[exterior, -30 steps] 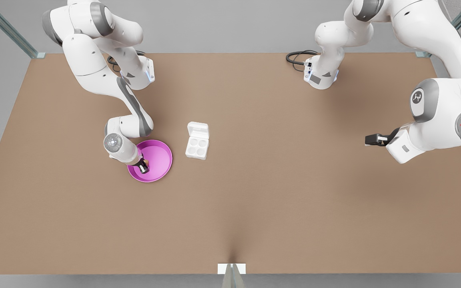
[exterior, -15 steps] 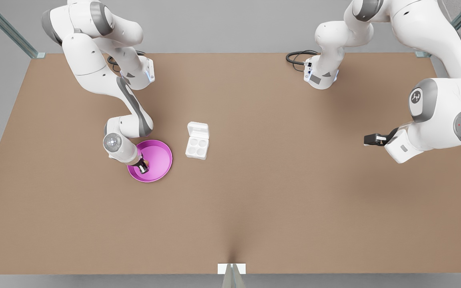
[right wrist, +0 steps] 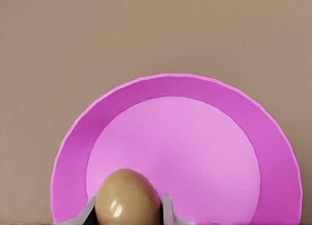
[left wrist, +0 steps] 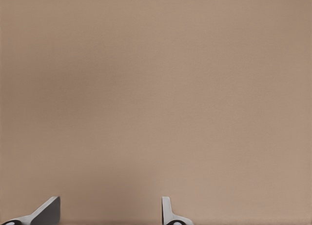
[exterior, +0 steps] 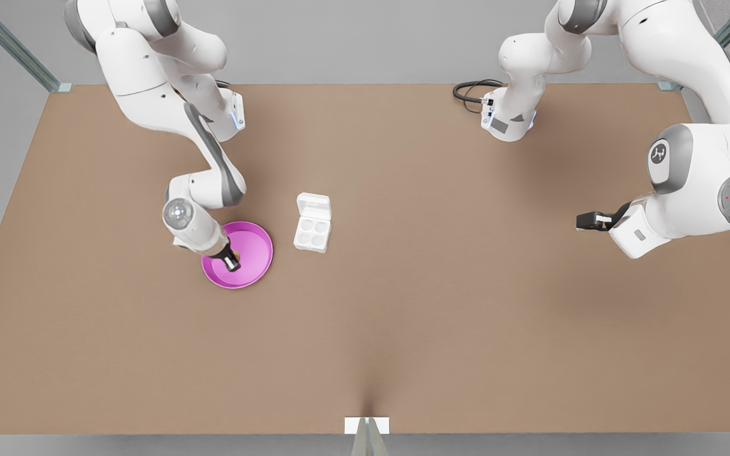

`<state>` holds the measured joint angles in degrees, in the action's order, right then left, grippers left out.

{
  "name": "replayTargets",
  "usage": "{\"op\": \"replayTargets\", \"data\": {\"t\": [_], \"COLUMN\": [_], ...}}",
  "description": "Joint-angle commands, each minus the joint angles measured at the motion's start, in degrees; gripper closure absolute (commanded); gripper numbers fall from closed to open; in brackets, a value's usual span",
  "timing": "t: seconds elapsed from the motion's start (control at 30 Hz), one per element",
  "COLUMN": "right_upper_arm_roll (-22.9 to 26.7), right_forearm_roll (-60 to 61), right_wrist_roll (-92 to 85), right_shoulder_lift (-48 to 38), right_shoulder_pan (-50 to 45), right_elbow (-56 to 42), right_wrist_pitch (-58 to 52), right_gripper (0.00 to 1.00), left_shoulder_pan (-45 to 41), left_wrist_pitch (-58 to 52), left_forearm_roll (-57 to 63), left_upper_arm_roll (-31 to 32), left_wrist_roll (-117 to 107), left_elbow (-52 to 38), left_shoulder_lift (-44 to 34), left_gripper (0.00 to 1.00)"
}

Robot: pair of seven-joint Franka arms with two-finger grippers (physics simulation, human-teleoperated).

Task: Pack egg into the box and close the box lid

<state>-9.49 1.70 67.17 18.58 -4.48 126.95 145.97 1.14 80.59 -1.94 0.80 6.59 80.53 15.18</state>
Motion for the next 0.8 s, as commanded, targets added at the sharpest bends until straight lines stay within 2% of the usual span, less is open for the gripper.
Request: {"op": "replayTargets", "data": {"t": [0.0, 0.77], "right_upper_arm_roll": [-0.4, -3.3], "right_forearm_roll": [0.2, 4.5], "right_wrist_roll": [1.1, 1.3], "right_shoulder_lift": [-0.5, -5.5], "right_shoulder_pan": [0.0, -7.9], "right_elbow": [0.0, 0.4], "right_wrist_pitch": [-2.3, -9.0], "right_gripper": [0.44, 0.44], "left_shoulder_pan": [0.0, 0.1], "left_wrist_pitch": [0.0, -0.3], "left_forearm_roll": [0.0, -0.2], "left_upper_arm_roll": [0.0, -0.2], "left_wrist_roll": [0.0, 0.0], "left_elbow": [0.0, -0.9], "left_shoulder_lift": [-0.1, -0.1], "left_gripper": [0.0, 0.0]}}
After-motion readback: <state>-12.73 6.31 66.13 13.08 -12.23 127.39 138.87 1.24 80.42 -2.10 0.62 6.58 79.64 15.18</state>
